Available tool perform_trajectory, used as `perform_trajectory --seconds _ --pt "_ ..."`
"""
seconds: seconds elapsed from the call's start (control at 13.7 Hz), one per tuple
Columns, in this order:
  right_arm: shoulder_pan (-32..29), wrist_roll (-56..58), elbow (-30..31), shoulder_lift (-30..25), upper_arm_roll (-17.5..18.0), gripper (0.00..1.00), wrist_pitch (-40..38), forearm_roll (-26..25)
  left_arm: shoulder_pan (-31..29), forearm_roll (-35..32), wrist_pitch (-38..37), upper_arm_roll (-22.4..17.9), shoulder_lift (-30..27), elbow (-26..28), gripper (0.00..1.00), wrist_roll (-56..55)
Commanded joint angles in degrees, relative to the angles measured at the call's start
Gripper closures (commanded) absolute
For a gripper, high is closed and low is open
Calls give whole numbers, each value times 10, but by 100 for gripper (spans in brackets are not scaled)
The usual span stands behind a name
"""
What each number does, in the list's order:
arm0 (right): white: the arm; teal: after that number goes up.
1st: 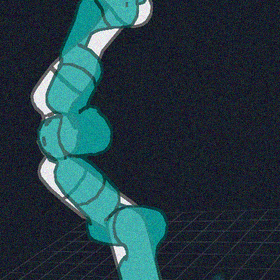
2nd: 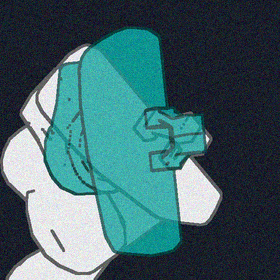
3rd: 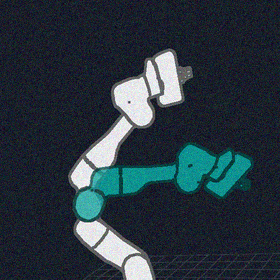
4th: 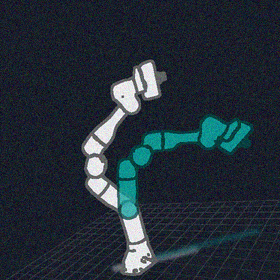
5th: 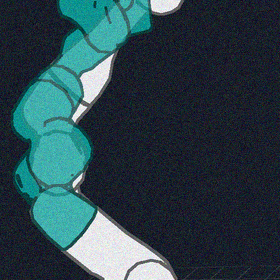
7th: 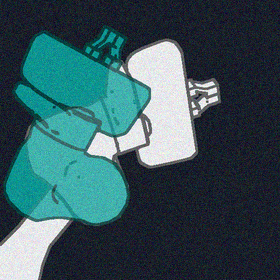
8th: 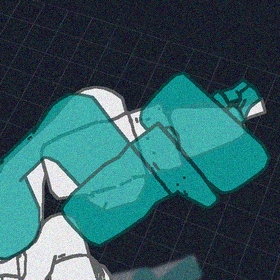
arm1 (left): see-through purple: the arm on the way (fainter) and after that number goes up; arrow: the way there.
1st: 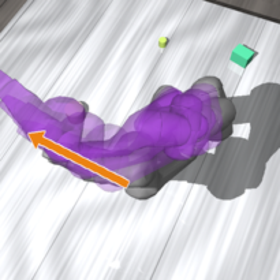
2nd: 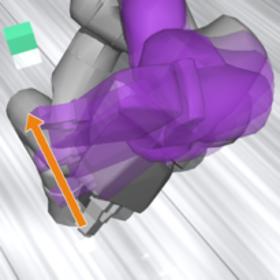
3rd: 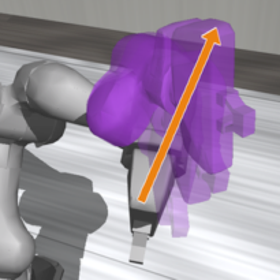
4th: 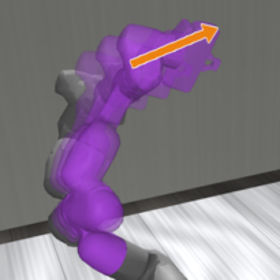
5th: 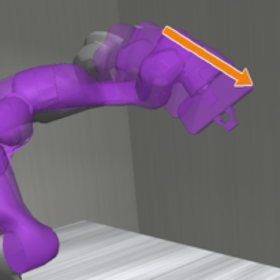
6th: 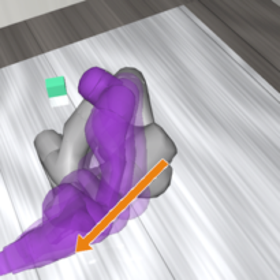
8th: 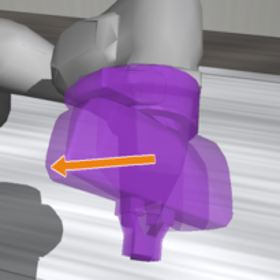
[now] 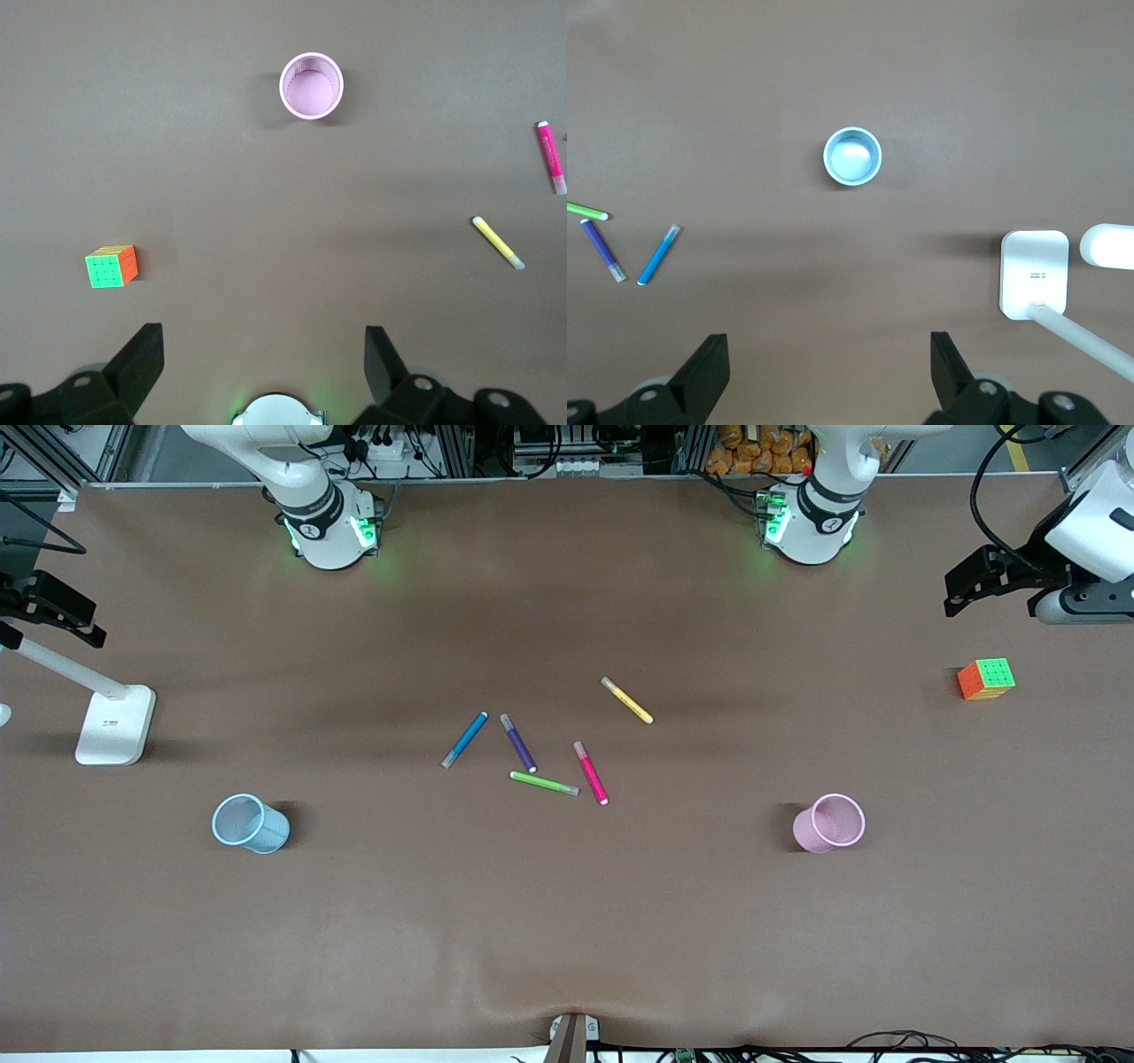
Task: Place pink and blue markers in matching cups
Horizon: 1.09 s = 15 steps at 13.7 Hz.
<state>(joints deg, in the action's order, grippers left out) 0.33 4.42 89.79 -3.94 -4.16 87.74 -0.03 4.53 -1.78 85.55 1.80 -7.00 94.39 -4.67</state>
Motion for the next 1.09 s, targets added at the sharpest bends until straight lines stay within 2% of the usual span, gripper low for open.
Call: perform_trajectory --seconds 0.0,1.02 --pt "-6 -9 -3 -1 5 0 -3 0 -2 0 -14 0 9 -18 0 2" --pt "-5 -8 -4 -1 5 0 1 1 -2 0 -21 0 30 -45 0 2"
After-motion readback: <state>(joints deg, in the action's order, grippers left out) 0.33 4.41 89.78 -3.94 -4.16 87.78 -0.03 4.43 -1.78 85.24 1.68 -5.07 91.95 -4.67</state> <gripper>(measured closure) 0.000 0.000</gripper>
